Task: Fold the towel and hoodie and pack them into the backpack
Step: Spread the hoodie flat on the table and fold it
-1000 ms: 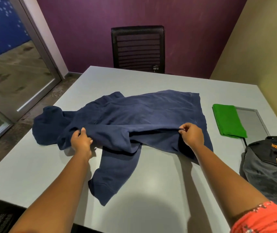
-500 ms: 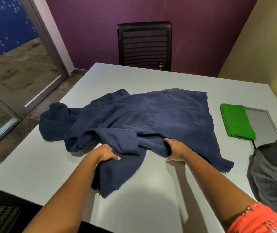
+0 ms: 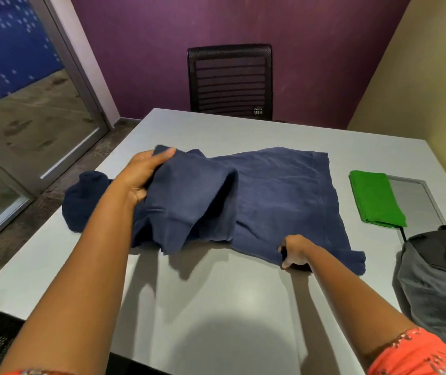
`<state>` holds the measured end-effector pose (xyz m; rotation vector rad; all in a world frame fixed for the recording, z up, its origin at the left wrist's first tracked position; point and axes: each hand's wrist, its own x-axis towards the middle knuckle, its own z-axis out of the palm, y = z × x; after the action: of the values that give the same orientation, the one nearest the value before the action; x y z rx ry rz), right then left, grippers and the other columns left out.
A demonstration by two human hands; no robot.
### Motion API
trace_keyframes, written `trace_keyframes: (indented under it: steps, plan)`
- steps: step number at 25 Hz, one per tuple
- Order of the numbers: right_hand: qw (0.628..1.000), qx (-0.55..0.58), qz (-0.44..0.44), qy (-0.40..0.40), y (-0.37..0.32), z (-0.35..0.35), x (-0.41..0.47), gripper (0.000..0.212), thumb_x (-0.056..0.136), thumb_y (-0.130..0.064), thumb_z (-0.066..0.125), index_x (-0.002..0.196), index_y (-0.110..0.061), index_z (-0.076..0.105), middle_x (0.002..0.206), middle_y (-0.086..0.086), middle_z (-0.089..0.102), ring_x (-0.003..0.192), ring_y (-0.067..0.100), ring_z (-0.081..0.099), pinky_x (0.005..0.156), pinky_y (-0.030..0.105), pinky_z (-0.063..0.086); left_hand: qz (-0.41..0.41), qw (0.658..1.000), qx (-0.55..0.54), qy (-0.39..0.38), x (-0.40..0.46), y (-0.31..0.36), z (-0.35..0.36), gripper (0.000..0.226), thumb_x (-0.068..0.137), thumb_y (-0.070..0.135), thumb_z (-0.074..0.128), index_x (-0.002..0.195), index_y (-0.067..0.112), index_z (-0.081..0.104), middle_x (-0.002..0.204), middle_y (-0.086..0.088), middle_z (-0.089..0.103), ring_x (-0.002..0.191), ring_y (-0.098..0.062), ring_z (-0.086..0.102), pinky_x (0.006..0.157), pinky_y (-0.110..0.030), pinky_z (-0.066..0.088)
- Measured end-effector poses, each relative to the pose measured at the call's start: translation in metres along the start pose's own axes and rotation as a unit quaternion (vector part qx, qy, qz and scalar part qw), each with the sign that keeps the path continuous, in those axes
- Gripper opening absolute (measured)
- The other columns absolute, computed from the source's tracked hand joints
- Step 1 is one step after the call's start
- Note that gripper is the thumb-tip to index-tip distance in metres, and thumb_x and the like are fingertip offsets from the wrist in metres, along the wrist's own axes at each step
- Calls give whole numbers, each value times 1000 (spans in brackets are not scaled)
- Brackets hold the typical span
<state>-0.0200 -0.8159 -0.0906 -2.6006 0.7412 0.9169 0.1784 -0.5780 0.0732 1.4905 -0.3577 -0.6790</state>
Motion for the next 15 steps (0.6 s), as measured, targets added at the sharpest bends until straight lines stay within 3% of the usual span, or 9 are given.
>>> trace_keyframes:
  steps: [2,4,5,6,8,11,13,14,15]
  plan:
    - [997,-6,-17,-80,-1,-5,-6,50,77,-17,75,124,-11,58,110,2,56,95,17,50,78,25,42,32,995,-48,86,19,-3,11,10,92,21,55,85,18,63,66,12,71,70,-6,65,57,-17,53]
    - [989,22,-8,-143,1,-9,-11,50,76,-16,76,123,-11,59,109,1,54,95,17,48,82,24,42,33,996,-57,64,35,-11,21,14,97,24,47,101,23,60,89,15,71,91,-8,62,73,-19,51]
    - [987,31,-2,-155,3,-8,-12,51,76,-17,76,124,-11,59,111,2,55,96,18,48,84,25,43,8,999,-32,24,40,-20,23,25,98,31,43,119,23,54,113,13,65,110,-11,56,88,-22,47]
    - [988,35,4,-153,4,-6,-13,52,75,-19,77,123,-11,59,112,2,56,96,18,48,85,25,43,-22,999,20,-15,46,-31,25,43,98,36,40,138,22,39,136,10,49,127,-13,43,101,-27,38]
    - [991,41,13,-124,8,0,-14,54,74,-24,79,121,-10,59,117,5,59,94,19,50,86,27,44,-39,981,192,-12,48,-65,20,59,97,40,41,148,19,19,151,5,29,138,-15,29,111,-31,25]
    - [998,24,26,-54,15,3,-17,58,70,-37,79,120,-14,58,121,3,59,107,24,54,99,35,41,-12,905,403,136,26,-121,0,67,88,44,56,144,15,32,144,-9,43,133,-29,37,107,-42,30]
    - [1000,9,28,-10,27,0,-20,35,69,-42,78,93,-22,62,106,0,60,108,24,53,101,40,34,-48,867,470,160,0,-158,-18,99,72,53,71,147,15,20,148,-10,35,136,-32,31,108,-49,25]
    - [1000,17,23,4,33,-1,-22,26,69,-39,78,73,-25,56,92,-2,57,97,23,52,95,38,36,-68,852,501,132,-11,-175,-28,116,63,55,77,149,14,11,151,-9,28,138,-31,27,111,-50,20]
    - [999,42,13,8,40,0,-22,32,70,-31,78,61,-24,47,78,-4,53,84,22,49,84,32,40,-90,837,531,99,-18,-192,-36,127,57,53,82,149,14,4,153,-8,24,139,-30,25,113,-50,16]
